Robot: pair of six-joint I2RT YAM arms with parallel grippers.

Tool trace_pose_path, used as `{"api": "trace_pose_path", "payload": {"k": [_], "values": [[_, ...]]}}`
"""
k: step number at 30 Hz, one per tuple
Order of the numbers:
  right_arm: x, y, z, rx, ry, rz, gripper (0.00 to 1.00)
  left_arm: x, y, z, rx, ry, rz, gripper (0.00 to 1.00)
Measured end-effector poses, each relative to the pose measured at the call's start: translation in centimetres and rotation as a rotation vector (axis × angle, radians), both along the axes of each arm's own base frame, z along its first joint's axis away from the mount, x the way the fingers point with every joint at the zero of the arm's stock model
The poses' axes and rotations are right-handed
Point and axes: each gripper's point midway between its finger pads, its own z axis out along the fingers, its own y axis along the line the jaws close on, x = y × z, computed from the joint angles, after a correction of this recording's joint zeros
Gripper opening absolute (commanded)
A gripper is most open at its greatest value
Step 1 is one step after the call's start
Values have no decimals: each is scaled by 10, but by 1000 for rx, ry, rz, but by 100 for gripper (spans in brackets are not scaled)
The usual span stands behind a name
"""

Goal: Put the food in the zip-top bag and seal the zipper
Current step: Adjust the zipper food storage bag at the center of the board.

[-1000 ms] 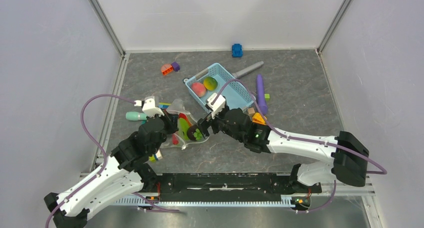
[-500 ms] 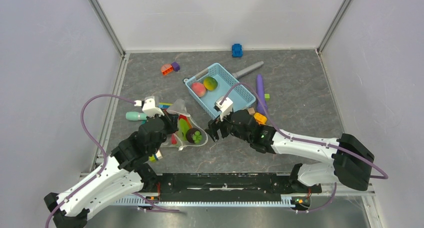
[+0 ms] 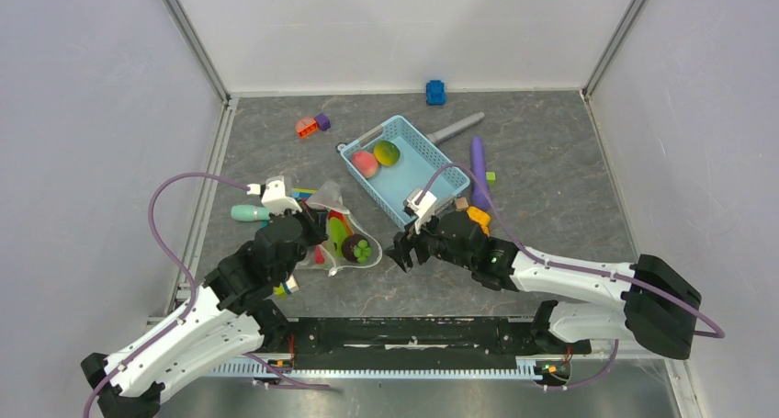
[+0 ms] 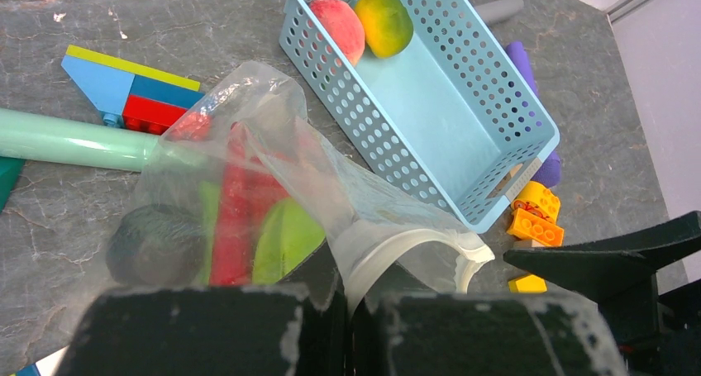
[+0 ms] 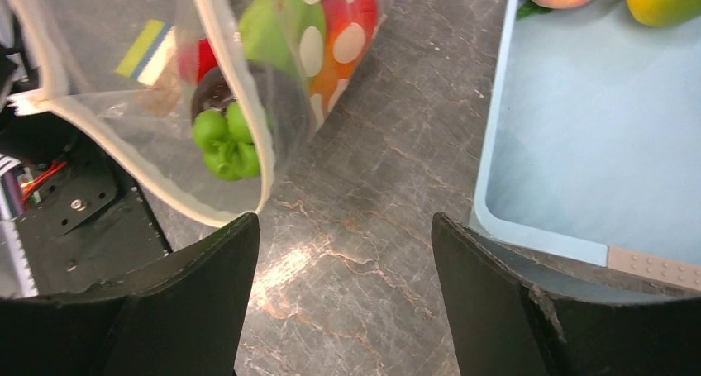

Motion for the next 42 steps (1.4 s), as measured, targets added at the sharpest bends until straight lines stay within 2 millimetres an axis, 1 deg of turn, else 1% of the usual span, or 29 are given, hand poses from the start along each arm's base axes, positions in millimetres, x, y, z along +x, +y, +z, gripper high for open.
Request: {"api": "trace_pose_path", "payload": {"k": [6, 7, 9, 12, 16, 17, 19, 23, 26, 30, 35, 37, 39, 42], "values": [[-11, 8, 10, 52, -16, 79, 79, 0, 0, -1, 3, 3, 0, 2], [-11, 9, 11, 60, -19, 83, 77, 0, 0, -1, 4, 3, 0, 3], [-10, 12, 12, 70, -23, 86, 71, 1, -1, -2, 6, 6, 0, 2], [-7, 19, 3, 59, -7, 84, 61, 1, -1, -4, 11, 11, 0, 2], [-4, 31, -12, 34, 32, 95, 29, 1, -1, -4, 12, 12, 0, 2], [-3, 34, -13, 34, 38, 98, 17, 1, -1, -4, 12, 12, 0, 2], [-3, 38, -11, 45, 47, 105, 0, 1, -1, -3, 11, 10, 0, 3], [-3, 47, 6, 87, 37, 126, 0, 1, -1, -2, 5, 5, 0, 3], [-2, 56, 24, 116, 22, 145, 0, 0, -1, -1, 3, 4, -2, 3], [4, 67, 59, 149, -11, 155, 0, -3, -4, 3, -6, 11, -28, 3], [13, 78, 113, 186, -74, 162, 0, -10, -7, 21, -35, 23, -64, 3], [18, 79, 132, 196, -94, 163, 0, -13, -6, 28, -44, 25, -69, 3], [23, 78, 147, 202, -106, 159, 0, -17, -4, 36, -53, 31, -73, 4], [36, 70, 167, 201, -114, 139, 0, -23, 3, 45, -51, 40, -63, 6]]}}
